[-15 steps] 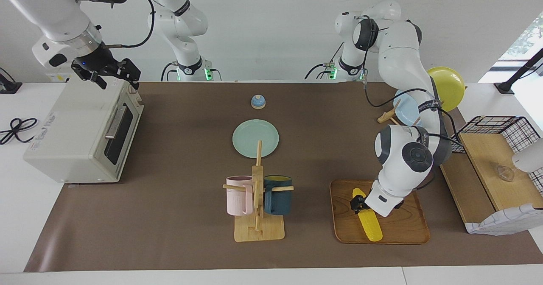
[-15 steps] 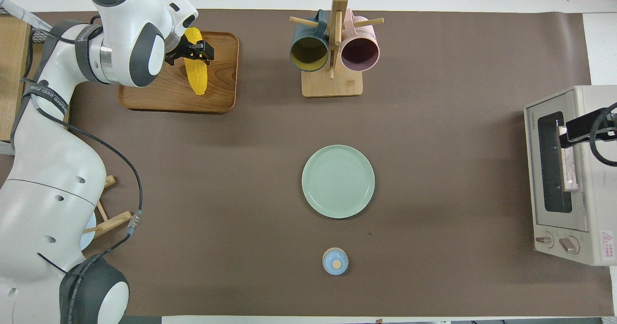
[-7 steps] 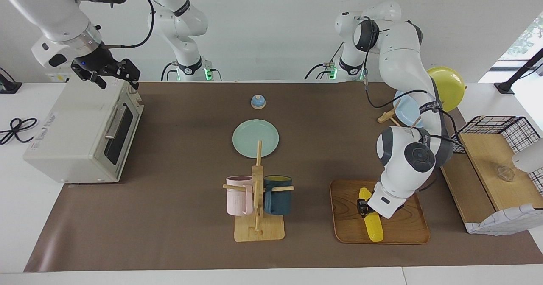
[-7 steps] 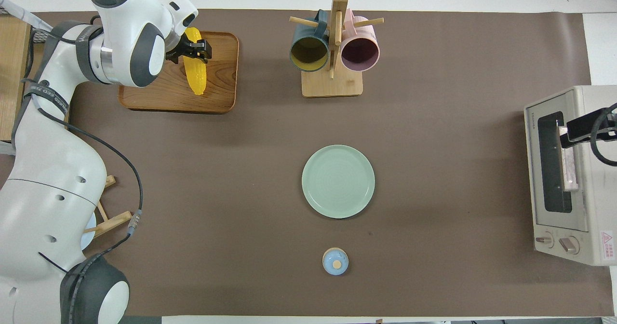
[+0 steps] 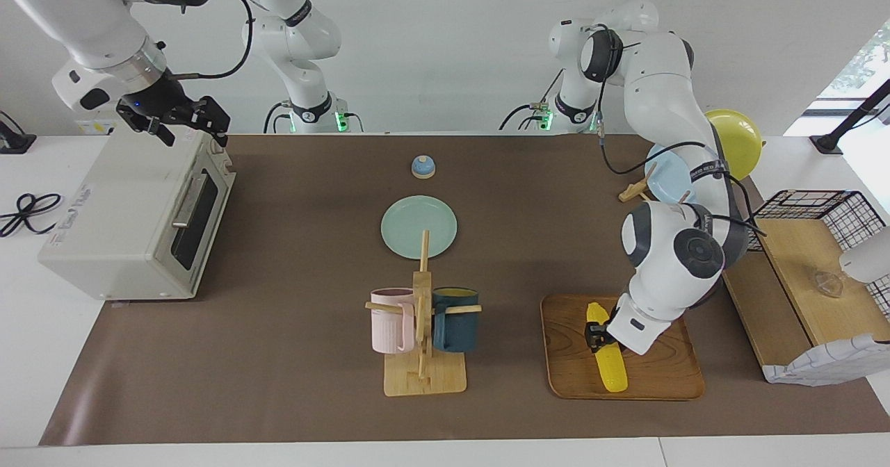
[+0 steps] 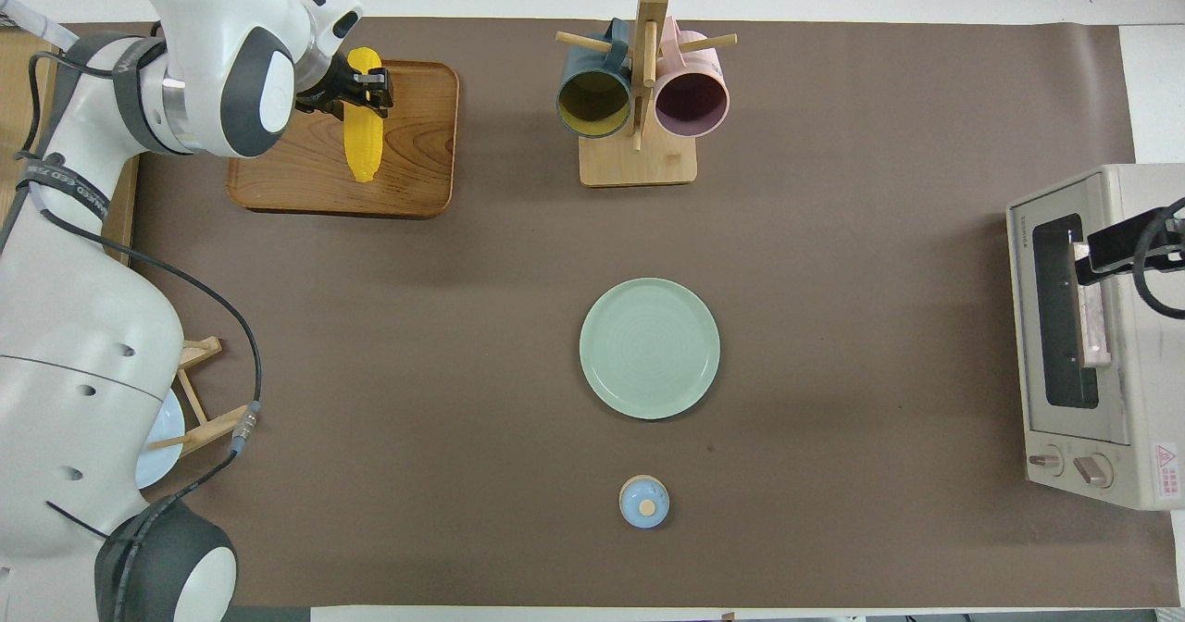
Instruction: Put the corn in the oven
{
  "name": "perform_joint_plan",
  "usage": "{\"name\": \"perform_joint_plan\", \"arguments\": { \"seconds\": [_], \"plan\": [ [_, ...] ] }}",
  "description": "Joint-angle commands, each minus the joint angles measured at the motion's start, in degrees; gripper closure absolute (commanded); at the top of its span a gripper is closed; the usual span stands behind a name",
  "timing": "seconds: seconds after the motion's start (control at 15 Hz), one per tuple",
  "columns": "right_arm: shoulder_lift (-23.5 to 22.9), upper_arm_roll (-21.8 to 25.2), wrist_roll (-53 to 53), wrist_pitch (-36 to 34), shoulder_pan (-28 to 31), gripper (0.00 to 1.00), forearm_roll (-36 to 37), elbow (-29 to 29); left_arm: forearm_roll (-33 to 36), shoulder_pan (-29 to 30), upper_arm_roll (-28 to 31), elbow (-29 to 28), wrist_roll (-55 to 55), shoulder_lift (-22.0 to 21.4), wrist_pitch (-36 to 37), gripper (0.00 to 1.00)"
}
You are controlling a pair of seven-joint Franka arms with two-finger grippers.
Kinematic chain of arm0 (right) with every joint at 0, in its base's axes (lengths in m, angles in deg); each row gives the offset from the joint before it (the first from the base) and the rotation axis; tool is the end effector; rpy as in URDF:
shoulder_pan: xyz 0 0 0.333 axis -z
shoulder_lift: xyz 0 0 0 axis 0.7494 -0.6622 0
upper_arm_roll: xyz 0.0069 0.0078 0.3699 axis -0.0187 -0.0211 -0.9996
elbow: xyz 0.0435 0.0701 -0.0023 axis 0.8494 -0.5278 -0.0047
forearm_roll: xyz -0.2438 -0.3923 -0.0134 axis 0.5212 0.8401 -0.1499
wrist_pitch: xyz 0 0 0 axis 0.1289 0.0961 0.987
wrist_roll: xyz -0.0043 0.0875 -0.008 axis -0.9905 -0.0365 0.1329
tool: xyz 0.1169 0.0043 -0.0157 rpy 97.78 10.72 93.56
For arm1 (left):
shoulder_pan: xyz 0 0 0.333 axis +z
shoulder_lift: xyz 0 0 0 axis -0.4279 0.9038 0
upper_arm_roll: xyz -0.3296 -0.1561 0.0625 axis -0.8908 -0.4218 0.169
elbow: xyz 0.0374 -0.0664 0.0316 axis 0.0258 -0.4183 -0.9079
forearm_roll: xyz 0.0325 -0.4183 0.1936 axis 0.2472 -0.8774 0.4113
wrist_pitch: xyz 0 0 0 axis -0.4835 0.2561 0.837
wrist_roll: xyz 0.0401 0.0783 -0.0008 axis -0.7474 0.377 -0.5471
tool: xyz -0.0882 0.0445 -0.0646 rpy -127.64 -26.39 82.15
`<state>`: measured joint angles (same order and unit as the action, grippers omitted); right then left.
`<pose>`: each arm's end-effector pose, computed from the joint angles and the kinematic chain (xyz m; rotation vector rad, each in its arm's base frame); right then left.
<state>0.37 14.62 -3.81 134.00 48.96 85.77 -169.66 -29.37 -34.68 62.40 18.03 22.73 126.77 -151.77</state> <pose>0.6070 -0.0544 0.6692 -3.1018 0.0957 0.2530 0.8596 -0.1911 0.3730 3.0530 -0.0590 0.0778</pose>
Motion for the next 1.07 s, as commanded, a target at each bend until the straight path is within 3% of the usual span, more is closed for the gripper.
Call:
{"name": "perform_joint_plan", "arguments": {
  "seconds": [0.0, 0.27, 0.53, 0.74, 1.0],
  "plan": [
    [1.1, 0.0, -0.5, -1.0, 0.5, 0.0, -0.8, -0.9, -1.3, -0.1, 0.3, -5.1, -1.7, -9.2, 5.7, 1.0],
    [1.4, -0.1, -0.2, -0.9, 0.5, 0.0, 0.6, -1.6, -2.1, -2.7, -0.1, -19.4, -7.8, -22.0, 4.9, 1.0],
    [1.6, -0.1, -0.2, -0.8, 0.5, 0.0, 0.6, -1.8, -3.3, -9.6, -0.2, -29.4, -16.0, -29.3, 3.3, 1.0],
    [1.6, -0.1, -0.2, -0.7, 0.5, 0.0, 0.6, -1.9, -3.3, -17.2, -0.2, -36.9, -25.5, -32.7, -4.6, 1.0],
    [1.7, -0.1, -0.2, -0.5, 0.5, 0.0, 0.6, -2.3, -3.3, -25.0, -0.3, -51.8, -29.1, -37.1, -22.5, 1.0]
  ]
}}
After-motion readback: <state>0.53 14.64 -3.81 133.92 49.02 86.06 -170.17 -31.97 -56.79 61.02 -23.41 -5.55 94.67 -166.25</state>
